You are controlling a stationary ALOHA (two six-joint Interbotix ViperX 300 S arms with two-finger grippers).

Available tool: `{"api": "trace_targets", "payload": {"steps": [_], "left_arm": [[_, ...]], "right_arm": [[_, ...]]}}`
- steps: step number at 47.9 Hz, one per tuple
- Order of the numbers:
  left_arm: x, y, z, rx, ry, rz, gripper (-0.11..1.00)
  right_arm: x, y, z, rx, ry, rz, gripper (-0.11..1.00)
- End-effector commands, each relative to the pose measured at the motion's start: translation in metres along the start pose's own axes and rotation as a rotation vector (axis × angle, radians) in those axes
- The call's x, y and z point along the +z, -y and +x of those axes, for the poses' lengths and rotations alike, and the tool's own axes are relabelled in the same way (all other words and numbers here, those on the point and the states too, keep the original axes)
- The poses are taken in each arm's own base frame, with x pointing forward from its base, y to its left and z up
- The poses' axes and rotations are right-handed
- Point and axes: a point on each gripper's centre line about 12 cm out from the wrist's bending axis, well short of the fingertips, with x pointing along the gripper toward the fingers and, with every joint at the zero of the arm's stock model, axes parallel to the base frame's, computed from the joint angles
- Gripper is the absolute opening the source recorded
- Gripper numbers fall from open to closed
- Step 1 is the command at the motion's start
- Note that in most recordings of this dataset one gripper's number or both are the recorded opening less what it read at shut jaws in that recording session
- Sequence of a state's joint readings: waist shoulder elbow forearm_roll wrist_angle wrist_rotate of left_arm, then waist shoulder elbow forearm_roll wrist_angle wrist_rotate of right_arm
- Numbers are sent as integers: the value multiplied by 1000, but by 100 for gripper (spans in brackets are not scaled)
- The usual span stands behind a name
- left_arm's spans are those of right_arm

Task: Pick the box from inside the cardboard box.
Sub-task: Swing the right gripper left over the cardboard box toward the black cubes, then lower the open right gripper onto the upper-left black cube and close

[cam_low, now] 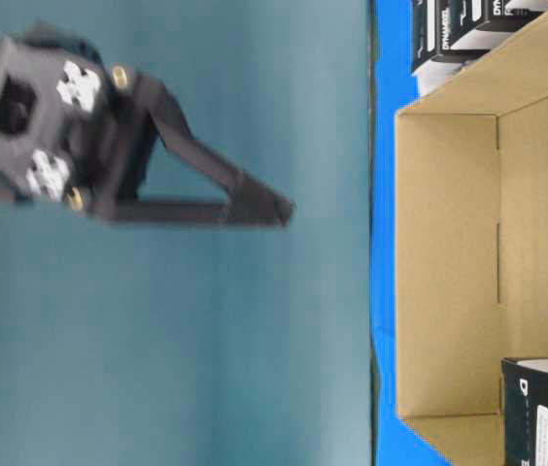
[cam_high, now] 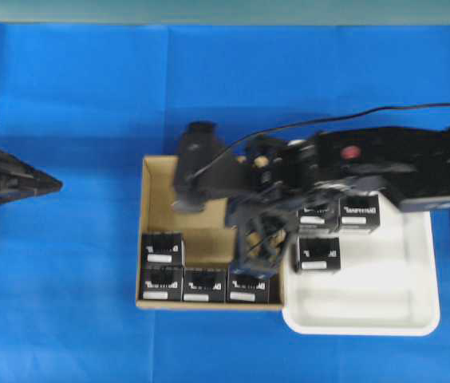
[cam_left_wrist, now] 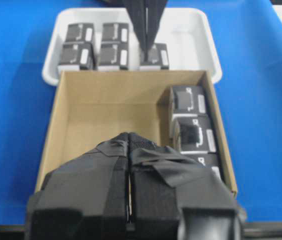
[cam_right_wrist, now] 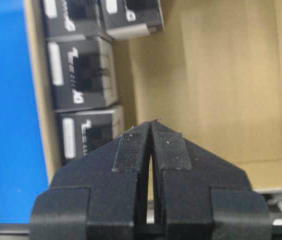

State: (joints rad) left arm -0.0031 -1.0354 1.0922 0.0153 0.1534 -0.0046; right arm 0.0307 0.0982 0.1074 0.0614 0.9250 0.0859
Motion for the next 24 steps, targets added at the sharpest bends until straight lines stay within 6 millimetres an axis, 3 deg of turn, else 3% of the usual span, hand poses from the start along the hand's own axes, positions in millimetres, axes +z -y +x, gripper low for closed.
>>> {"api": "trace_targets", "payload": {"steps": [1, 16, 24], "left_arm": [[11, 0, -1, -1, 18, 0, -6], [7, 0, -5, 0, -23, 2, -6], [5, 0, -7, 0, -44, 2, -6]], "right_arm": [[13, 1, 5, -3, -12, -27, 4], [47, 0, 37, 0, -70, -103, 8], [59, 1, 53, 4, -75, -131, 18]]}}
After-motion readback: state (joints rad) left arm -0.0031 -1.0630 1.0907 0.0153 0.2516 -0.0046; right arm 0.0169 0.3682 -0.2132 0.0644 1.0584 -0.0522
